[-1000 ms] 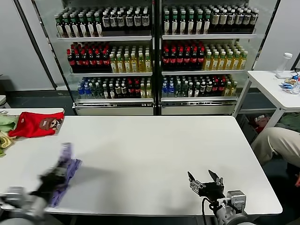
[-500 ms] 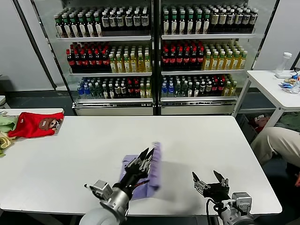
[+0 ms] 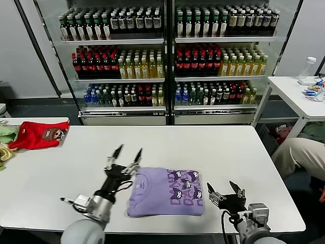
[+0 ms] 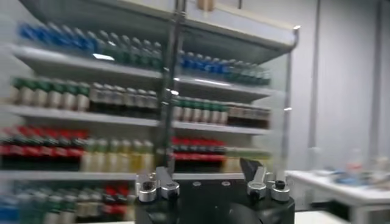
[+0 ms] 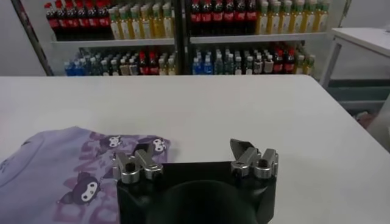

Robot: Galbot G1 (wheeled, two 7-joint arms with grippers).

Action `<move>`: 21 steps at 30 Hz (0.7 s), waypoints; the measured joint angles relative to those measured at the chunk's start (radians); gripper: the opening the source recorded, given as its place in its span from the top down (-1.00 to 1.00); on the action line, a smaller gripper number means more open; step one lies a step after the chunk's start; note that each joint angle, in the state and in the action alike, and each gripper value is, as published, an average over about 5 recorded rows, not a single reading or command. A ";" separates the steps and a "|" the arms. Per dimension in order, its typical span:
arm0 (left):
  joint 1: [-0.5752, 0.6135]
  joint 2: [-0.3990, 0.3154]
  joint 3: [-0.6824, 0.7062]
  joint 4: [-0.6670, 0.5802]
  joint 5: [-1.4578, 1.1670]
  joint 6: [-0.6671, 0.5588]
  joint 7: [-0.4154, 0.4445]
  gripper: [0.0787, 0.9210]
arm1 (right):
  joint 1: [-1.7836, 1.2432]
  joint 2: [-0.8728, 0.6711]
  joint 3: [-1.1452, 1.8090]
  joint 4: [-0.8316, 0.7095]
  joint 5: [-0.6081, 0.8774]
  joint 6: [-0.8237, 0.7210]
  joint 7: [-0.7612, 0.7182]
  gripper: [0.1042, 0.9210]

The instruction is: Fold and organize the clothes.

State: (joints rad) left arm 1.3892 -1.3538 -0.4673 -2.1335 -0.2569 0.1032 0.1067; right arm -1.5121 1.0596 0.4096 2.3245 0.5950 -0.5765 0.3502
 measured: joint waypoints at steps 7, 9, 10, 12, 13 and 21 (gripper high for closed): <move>0.031 0.009 -0.081 0.045 0.050 -0.085 0.003 -0.76 | 0.121 0.028 -0.090 -0.122 0.011 -0.002 -0.013 -0.76; 0.039 0.009 -0.100 0.053 0.059 -0.100 0.003 -0.77 | 0.150 0.034 -0.120 -0.152 0.025 -0.003 -0.009 -0.76; 0.043 0.009 -0.109 0.056 0.063 -0.106 0.003 -0.77 | 0.160 0.035 -0.134 -0.163 0.033 -0.003 -0.006 -0.76; 0.050 0.008 -0.124 0.064 0.070 -0.116 0.002 -0.77 | 0.175 0.036 -0.156 -0.182 0.052 -0.004 0.002 -0.76; 0.052 0.007 -0.129 0.068 0.073 -0.120 0.002 -0.77 | 0.180 0.036 -0.165 -0.190 0.063 -0.004 0.008 -0.75; 0.058 -0.002 -0.140 0.085 0.101 -0.138 -0.006 -0.77 | 0.217 0.038 -0.223 -0.240 0.155 -0.003 0.051 -0.31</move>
State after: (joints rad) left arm 1.4473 -1.3554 -0.6074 -2.0487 -0.1563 -0.0344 0.1012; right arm -1.2948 1.0972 0.1862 2.0841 0.7498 -0.5799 0.4011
